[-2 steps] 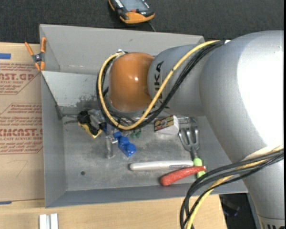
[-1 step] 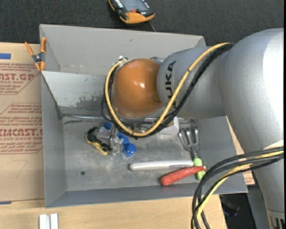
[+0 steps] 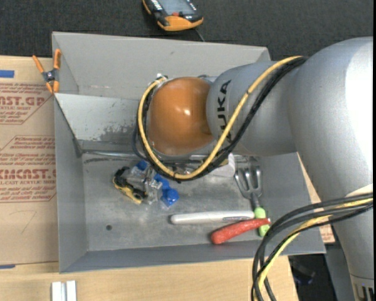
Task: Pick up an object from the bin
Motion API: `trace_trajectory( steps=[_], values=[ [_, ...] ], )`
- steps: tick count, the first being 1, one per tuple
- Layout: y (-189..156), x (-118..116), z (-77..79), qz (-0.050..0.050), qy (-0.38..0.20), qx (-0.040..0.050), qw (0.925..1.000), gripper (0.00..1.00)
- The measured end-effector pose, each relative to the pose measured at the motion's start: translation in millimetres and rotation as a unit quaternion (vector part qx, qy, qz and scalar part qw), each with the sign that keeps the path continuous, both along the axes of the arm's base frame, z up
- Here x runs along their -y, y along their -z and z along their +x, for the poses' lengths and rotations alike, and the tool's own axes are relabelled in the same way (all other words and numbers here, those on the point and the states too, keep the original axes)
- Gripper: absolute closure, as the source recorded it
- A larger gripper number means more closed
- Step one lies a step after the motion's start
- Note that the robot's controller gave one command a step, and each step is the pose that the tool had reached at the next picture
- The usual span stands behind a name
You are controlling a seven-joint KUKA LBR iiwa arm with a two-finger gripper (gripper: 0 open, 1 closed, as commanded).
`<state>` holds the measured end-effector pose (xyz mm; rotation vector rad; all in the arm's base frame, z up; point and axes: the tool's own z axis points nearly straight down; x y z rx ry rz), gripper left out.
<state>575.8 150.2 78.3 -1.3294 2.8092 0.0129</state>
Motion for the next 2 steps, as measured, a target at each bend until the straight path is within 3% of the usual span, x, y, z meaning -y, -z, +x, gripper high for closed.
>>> trace_trajectory(
  steps=[1,2],
  values=[
    [-9.6,0.1,-2.1,0.000,0.000,-0.0028,1.0000,1.00],
    [-40.8,0.2,-4.7,-0.002,0.000,-0.0073,1.0000,1.00]
  ],
)
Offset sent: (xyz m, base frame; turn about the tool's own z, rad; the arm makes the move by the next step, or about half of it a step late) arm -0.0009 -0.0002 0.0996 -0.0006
